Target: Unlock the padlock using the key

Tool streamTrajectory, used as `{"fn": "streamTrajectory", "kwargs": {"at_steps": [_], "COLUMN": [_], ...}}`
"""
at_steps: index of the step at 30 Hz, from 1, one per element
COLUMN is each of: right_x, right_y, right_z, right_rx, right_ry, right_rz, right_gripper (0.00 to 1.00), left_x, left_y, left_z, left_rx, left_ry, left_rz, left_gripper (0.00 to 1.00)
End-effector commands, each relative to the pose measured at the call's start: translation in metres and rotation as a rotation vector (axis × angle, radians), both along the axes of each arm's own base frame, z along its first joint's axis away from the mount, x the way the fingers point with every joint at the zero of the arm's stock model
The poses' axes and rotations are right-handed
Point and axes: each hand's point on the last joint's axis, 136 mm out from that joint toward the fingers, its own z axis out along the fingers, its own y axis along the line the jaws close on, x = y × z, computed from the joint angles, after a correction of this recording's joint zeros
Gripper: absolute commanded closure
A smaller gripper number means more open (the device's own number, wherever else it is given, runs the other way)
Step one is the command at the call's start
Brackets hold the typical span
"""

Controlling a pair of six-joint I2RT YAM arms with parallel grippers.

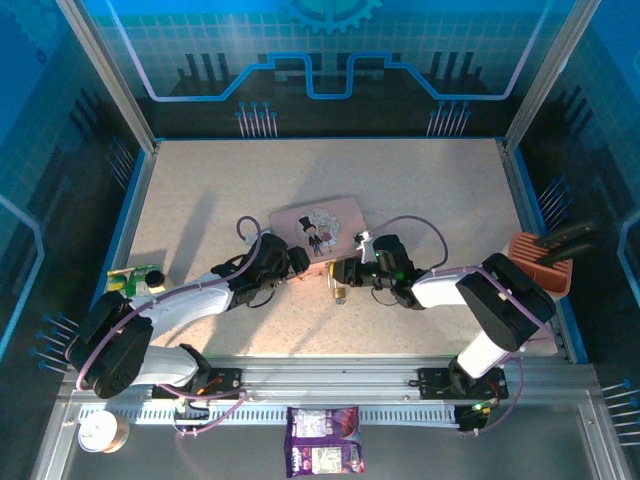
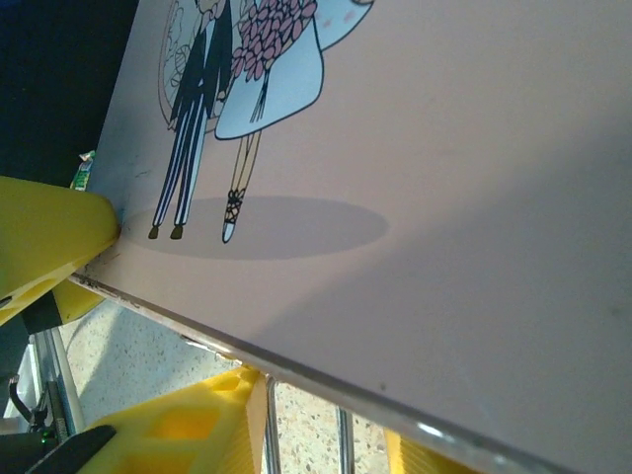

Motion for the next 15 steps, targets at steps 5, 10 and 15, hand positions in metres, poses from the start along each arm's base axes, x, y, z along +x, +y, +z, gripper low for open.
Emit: {"fn": "streamTrajectory", "kwargs": {"at_steps": [5,10,15], "right_x": [-0.002,-0.008,-0.014], "right_y": [0.002,-0.002,0.0], "right_z": [-0.01,-0.017,-0.022], "right_rx": [-0.002,0.0,0.005], "right_ry": [-0.034,-0.031,-0.026], "right_rz": [-0.023,-0.028,-0.014], "right_gripper": [0.69,0.7,0.74], "left_x": [-0.016,-0.017,-0.019], "left_y": [0.015,0.019,0.021], "left_z": [-0.019,-0.019,-0.021], "left_rx": [0.064,0.071,0.073], "left_ry": [0.096,0.091,0.095], "left_rz": [0.021,0.024,0.028], "left_gripper": [0.17,0.17,0.17]}}
